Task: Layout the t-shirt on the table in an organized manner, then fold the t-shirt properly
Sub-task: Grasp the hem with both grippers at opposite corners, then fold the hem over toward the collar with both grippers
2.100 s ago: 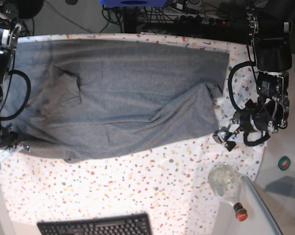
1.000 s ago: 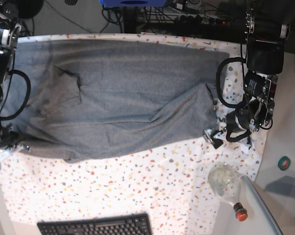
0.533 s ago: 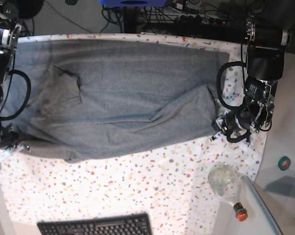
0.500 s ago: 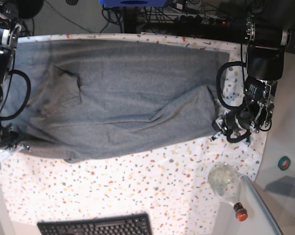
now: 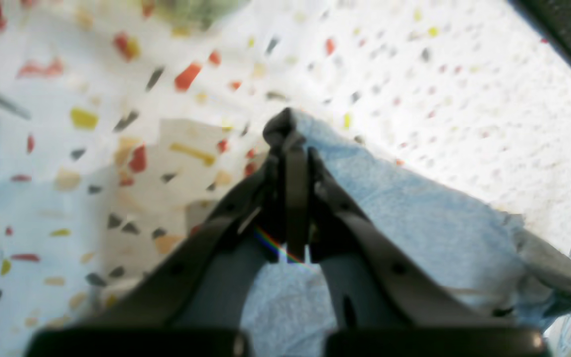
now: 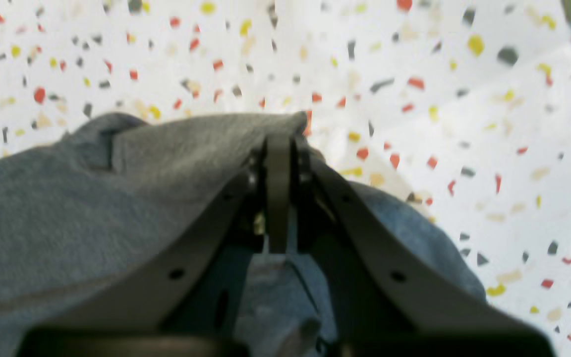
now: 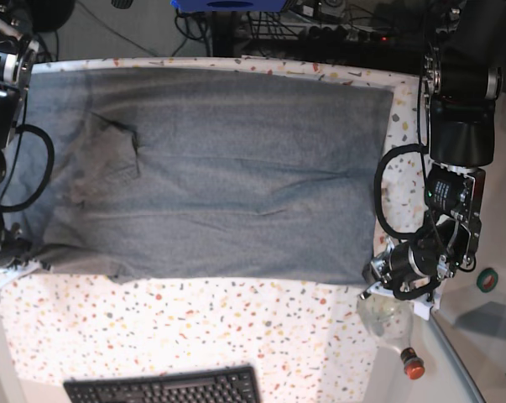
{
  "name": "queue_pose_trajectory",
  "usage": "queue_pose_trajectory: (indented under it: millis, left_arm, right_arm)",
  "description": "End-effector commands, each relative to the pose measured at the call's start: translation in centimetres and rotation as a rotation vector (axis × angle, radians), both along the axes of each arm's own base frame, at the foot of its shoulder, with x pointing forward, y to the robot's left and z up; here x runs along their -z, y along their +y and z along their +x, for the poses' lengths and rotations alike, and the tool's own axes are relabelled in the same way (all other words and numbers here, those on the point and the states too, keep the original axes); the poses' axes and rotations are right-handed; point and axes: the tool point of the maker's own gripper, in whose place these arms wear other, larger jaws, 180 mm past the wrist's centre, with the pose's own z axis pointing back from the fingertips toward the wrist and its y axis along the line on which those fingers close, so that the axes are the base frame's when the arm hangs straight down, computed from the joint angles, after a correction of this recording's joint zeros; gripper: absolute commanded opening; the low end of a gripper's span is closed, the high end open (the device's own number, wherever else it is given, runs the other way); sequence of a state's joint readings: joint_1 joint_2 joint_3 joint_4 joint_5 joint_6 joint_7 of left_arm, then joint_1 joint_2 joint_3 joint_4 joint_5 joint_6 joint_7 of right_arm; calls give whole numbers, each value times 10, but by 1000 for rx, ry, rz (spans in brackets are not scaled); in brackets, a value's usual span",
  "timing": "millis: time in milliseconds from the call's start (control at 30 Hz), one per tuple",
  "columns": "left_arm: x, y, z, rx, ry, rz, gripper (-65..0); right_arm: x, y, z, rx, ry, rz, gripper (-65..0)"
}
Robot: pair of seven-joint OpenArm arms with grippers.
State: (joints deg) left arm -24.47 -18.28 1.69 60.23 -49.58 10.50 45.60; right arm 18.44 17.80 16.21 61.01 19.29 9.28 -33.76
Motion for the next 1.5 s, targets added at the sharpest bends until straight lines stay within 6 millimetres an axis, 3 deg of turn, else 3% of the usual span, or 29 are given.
queue_pose_trajectory:
  millis: [0,300,500,633,733,833,933,1033,1133,1233,1467]
  left_arm:
    - [-30,4,21,0,-85,9,-650]
    - [-48,2,35,7,-123,13,-650]
    - [-46,1,34,9,-119,12,-650]
    - [-47,4,34,4,-119,14,-650]
    - [-55,0,36,17,-142,17,-650]
    - [-54,-2,31,23,-147,17,-650]
    - [-54,-8,26,42,-156,22,-650]
    - [-49,-8,21,44,-145,23,-650]
    - [-35,-3,8,49,-96,27,-650]
    - [-29,7,-2,52,-64,41,-650]
    - [-33,7,-29,108,-86,92,-650]
  right_arm:
    - [-26,-14,15,4,-81,-34,-650]
    - [-42,-24,24,18,-182,-70,-650]
    - [-32,-25,20,23,-156,-63,-650]
    - [-12,-21,14,12,-115,-58,-650]
    - [-13,-21,17,-10,-128,-86,-650]
    - [-3,-14,15,-41,-101,-95,-650]
    - [-11,-22,16,-23,-126,-101,-650]
    - [2,-18,13,-38,-83,-100,-650]
    - [-14,-30,9,-33,-111,-131,-650]
    - [-25,-25,4,-56,-116,-147,-650]
    - [-11,-22,-18,-77,-60,-158,-650]
